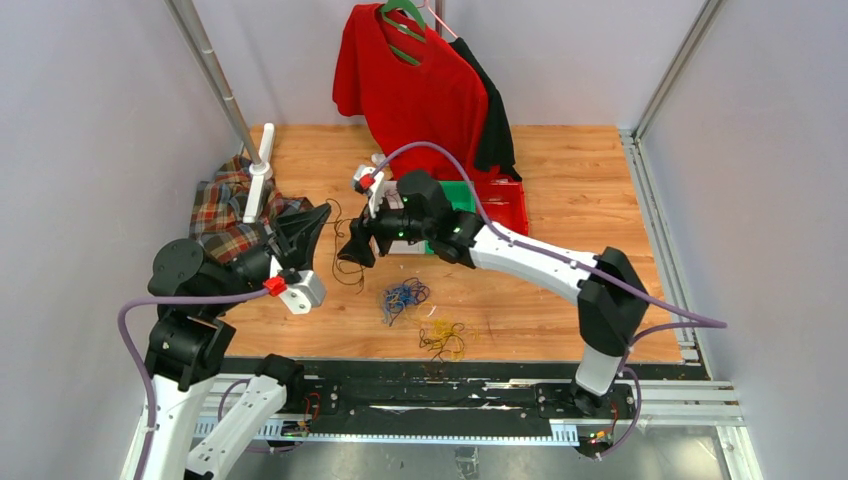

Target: Untangle the cables

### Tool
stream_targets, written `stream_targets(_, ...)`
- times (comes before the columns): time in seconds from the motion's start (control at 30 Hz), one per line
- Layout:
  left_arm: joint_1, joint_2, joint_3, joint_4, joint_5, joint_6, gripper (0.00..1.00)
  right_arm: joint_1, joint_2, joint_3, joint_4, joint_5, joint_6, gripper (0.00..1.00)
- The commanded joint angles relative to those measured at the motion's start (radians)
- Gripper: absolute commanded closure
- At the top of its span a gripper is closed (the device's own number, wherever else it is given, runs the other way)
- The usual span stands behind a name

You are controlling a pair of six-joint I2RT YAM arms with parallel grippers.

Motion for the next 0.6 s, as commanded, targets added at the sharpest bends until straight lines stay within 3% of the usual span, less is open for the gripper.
stream_targets(0.0, 0.001, -0.026, -0.002, 0.045, -0.003, 0.016, 0.99, 0.020, 0.061, 0.038, -0.033, 0.129, -0.048, 0.33)
stream_targets(0.1, 0.001, -0.028, 0.003, 0.052, -0.004, 0.026, 1.00, 0.020, 0.070, 0.023, 0.015, 0.138, -0.028, 0.44)
stream_targets(0.17, 0.002, -0.028, 0.002, 0.046, 0.002, 0.042, 0.99, 0.019, 0.071, 0.024, 0.017, 0.135, -0.017, 0.57)
stream_targets(0.3, 0.001, -0.036, -0.022, 0.052, 0.009, 0.073, 0.99, -0.002, 0.049, 0.027, 0.022, 0.132, 0.012, 0.96)
stream_targets(0.57, 0.001, 0.007, -0.034, 0.141, 0.050, 0.104, 0.99, -0.105, -0.004, 0.039, 0.038, 0.128, 0.039, 0.99)
